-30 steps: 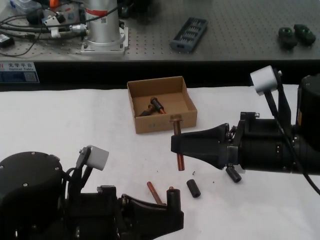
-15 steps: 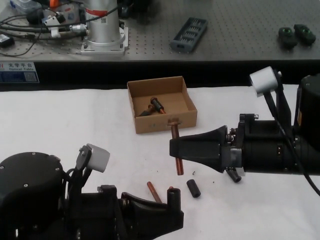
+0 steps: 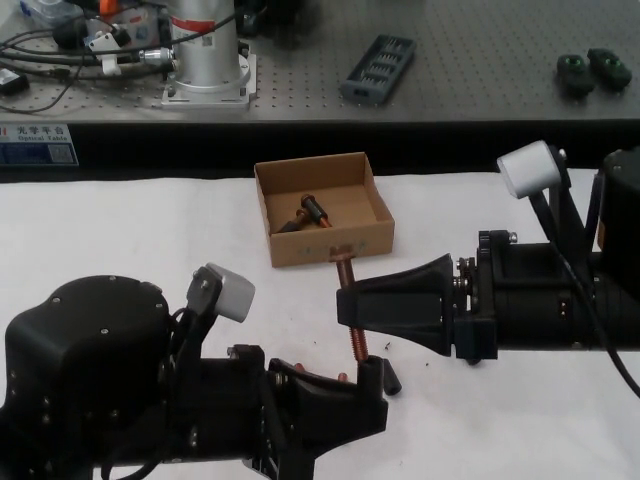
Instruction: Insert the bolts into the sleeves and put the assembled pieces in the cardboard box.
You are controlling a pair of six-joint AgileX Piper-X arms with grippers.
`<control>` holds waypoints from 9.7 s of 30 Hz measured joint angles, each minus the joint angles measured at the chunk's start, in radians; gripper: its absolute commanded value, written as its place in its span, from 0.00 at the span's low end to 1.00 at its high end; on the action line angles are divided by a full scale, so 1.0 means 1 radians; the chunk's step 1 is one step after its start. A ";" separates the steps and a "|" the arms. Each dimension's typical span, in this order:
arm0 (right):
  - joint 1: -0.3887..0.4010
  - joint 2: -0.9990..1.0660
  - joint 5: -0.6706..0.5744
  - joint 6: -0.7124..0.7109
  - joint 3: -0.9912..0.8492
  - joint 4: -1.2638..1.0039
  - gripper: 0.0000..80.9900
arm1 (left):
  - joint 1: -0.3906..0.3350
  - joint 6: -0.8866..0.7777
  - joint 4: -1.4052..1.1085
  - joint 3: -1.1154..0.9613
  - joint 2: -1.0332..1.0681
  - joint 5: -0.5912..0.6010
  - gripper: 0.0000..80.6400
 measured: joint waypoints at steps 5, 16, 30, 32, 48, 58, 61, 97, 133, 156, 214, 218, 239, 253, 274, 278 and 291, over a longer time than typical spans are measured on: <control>-0.013 0.000 -0.005 -0.062 0.000 0.003 0.05 | 0.000 0.003 -0.009 0.001 0.000 0.008 0.03; -0.050 0.000 -0.018 -0.125 0.000 0.047 0.05 | 0.000 0.019 -0.022 0.001 0.000 0.052 0.03; -0.050 0.000 -0.022 -0.137 0.000 0.056 0.05 | 0.000 0.033 -0.075 0.001 0.000 0.000 0.03; -0.050 0.000 -0.022 -0.137 0.000 0.056 0.05 | 0.000 0.033 -0.075 0.001 0.000 0.000 0.03; -0.052 0.000 -0.020 -0.130 0.000 0.033 0.05 | -0.002 -0.107 -0.138 0.001 0.000 -0.061 0.03; -0.052 0.000 -0.015 -0.128 0.000 0.027 0.05 | -0.005 -0.126 -0.166 0.001 0.000 -0.100 0.03; -0.052 0.000 -0.019 -0.128 0.000 0.023 0.04 | -0.005 -0.126 -0.171 0.001 0.000 -0.101 0.03; -0.173 -0.186 0.062 -0.119 0.000 0.254 0.45 | 0.124 0.011 -0.122 -0.178 0.110 -0.280 0.03; -0.173 -0.575 0.203 -0.142 0.000 0.563 0.30 | 0.324 0.296 0.613 -0.957 0.679 -0.211 0.03; -0.173 -0.575 0.210 -0.144 0.000 0.566 0.16 | 0.326 0.320 0.803 -1.171 0.804 -0.264 0.03; -0.131 0.006 0.303 -0.076 -0.255 0.721 0.29 | 0.326 0.505 1.583 -1.149 -0.021 -0.391 0.34; -0.087 0.023 0.303 -0.076 -0.257 0.731 0.29 | 0.326 0.513 1.578 -0.975 -0.104 -0.397 0.34; 0.090 -0.174 0.413 -0.226 -0.266 0.945 0.29 | 0.277 1.307 1.406 -0.654 -0.115 -0.421 0.34; 0.090 -0.354 0.477 -0.228 -0.266 1.040 0.29 | 0.151 1.496 1.364 -0.654 0.120 -0.435 0.34; 0.090 -0.426 0.480 -0.228 -0.266 1.112 0.29 | 0.079 1.891 1.137 -0.655 0.325 -0.584 0.34; 0.090 -0.449 0.480 -0.228 -0.266 1.115 0.29 | 0.075 1.932 1.129 -0.655 0.325 -0.567 0.34; 0.090 -0.458 0.480 -0.228 -0.266 1.120 0.29 | 0.037 2.012 1.184 -0.707 0.401 -0.531 0.26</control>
